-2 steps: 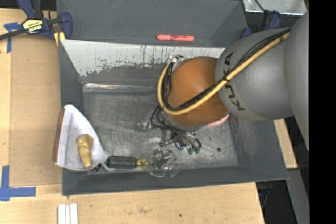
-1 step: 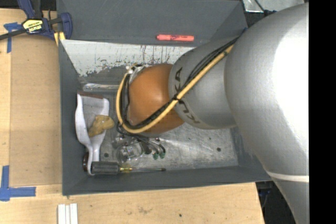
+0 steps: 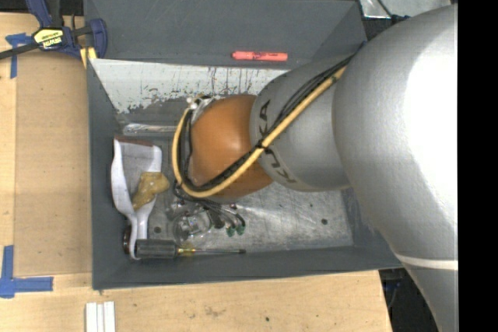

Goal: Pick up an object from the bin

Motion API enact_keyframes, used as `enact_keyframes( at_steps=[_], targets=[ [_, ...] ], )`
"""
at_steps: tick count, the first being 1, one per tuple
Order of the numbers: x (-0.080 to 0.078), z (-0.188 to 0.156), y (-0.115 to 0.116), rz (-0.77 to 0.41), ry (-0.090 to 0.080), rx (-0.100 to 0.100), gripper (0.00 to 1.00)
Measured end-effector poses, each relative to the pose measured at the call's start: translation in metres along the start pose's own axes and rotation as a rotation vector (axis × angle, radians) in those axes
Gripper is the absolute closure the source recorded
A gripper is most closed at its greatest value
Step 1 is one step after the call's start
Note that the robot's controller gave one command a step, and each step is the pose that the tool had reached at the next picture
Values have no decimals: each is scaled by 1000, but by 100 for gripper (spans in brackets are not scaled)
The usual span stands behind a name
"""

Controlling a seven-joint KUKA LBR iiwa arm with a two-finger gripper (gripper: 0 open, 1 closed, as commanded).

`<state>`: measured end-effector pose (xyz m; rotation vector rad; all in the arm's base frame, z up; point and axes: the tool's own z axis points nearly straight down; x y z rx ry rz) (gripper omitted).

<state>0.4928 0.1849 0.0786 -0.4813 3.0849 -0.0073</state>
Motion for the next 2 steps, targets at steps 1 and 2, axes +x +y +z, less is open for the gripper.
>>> enact_keyframes(
  at_steps=[1, 2],
  targets=[
    [1, -4, 0, 0, 3, -1, 100],
    [3, -23, 1, 1, 15, -5, 100]
  ],
)
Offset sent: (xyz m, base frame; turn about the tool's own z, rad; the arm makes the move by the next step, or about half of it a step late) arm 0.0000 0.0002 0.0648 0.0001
